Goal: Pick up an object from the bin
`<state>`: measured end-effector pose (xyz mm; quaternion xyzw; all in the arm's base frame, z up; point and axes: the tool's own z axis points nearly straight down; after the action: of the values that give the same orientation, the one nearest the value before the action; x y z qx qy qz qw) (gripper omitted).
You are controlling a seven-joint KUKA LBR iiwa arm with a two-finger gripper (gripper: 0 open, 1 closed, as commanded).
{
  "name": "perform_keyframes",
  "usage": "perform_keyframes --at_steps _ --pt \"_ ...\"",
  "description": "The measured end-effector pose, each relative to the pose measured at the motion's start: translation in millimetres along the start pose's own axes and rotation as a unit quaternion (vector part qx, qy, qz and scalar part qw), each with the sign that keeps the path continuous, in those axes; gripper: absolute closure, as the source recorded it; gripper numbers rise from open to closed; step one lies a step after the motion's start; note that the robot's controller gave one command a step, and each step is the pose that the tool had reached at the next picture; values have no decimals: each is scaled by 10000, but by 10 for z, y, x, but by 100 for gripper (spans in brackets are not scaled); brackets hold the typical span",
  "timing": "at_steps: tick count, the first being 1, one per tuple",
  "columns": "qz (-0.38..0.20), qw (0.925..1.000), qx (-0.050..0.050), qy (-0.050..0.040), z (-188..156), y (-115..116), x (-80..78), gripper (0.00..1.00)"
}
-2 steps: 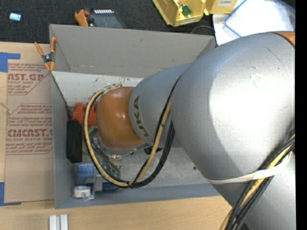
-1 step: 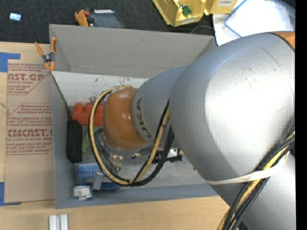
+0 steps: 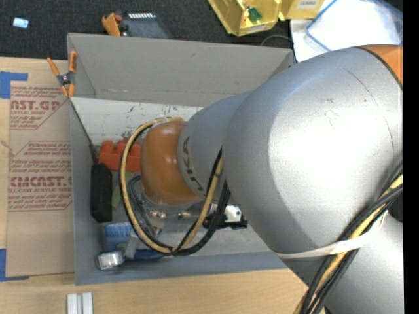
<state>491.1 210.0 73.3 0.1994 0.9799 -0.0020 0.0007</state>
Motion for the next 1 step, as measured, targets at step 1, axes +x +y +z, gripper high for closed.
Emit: perform_keyframes --at_steps 1 --pt "-1591 9872 -73 -21 3 52 -6 0"
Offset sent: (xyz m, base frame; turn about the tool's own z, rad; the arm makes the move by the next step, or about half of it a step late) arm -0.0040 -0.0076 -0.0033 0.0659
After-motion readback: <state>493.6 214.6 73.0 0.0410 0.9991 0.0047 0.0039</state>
